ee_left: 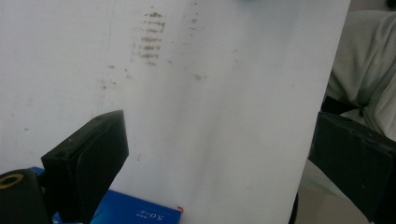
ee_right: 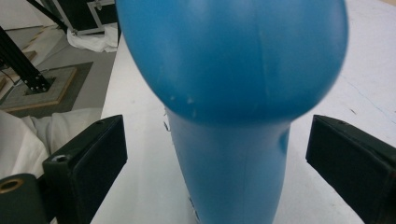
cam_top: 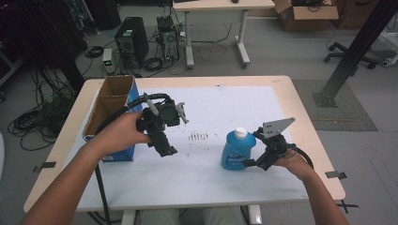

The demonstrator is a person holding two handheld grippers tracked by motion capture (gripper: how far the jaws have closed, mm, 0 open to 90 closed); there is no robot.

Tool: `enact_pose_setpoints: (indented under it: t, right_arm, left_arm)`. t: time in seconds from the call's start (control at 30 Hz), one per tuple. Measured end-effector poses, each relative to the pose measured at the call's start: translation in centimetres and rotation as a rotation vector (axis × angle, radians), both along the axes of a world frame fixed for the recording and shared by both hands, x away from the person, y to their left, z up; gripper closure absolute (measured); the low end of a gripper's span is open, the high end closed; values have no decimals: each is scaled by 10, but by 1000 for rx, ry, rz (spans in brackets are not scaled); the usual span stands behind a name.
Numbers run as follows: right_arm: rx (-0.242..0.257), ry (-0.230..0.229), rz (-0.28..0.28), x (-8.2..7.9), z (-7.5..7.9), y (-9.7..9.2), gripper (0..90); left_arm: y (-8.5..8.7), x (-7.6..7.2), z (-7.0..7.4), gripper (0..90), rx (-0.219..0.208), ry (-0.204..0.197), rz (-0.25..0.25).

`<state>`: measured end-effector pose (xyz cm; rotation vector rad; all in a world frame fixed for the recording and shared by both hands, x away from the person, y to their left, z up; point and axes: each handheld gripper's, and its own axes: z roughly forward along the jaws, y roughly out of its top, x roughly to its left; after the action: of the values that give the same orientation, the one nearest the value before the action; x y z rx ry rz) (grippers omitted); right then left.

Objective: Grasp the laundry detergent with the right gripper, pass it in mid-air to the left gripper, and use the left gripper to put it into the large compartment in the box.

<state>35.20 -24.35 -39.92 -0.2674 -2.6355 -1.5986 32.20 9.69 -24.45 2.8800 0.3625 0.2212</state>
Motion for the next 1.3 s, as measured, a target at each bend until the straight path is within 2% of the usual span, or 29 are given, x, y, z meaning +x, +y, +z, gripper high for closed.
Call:
enact_pose_setpoints:
  t: [0.57,0.73,1.3]
  right_arm:
    - [55,-2,11,0,-8,11,91]
    - [59,-1,19,0,-8,11,148]
    - [68,-22,22,0,-8,9,245]
  left_arm:
    - [0,0,-1,49,-1,1,1]
    - [0,0,-1,50,0,0,0]
    - [1,0,-2,50,0,-1,3]
